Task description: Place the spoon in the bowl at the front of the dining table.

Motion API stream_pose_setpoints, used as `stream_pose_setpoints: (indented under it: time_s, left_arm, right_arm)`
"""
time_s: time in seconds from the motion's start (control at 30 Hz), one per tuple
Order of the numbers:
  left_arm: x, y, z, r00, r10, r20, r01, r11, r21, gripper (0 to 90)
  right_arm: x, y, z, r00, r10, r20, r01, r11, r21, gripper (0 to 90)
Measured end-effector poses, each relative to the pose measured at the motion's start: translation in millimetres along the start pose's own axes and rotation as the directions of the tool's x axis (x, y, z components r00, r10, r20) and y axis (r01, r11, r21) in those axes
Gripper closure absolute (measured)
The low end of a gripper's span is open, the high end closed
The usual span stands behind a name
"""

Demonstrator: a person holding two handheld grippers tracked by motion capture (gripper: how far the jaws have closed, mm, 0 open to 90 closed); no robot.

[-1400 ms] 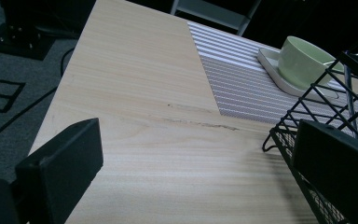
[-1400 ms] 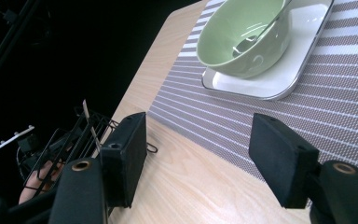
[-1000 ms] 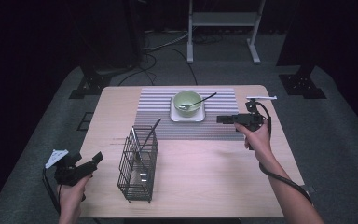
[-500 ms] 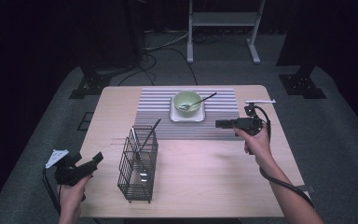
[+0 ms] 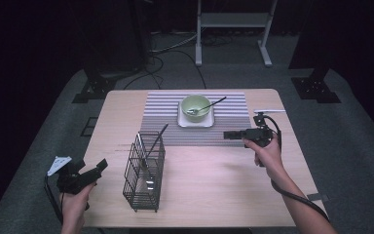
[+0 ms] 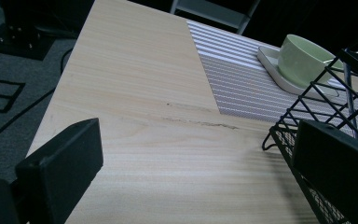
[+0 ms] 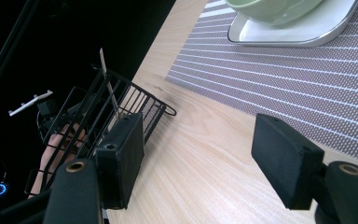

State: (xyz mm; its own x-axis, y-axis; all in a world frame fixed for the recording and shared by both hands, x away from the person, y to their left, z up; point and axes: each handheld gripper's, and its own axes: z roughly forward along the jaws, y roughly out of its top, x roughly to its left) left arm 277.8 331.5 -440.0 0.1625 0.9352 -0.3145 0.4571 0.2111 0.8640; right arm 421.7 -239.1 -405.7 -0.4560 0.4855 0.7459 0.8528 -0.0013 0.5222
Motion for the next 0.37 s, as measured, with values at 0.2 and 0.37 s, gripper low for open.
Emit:
stream_pose_setpoints:
  time_s: [0.2, 0.37]
  left_arm:
    - [0.3, -0.2, -0.2, 1.0, 0.001, -0.001, -0.001, 1.0, 0.0, 1.0]
    - [1.0, 0.1, 0.0, 1.0, 0.005, -0.002, -0.005, 1.0, 0.0, 1.0]
  right_arm:
    - [-1.1, -6.0, 2.4, 1.0, 0.005, -0.007, -0.005, 1.0, 0.008, 33.1]
    - [-0.9, -13.5, 4.5, 0.9999, -0.006, -0.01, 0.006, 1.0, 0.018, 32.9]
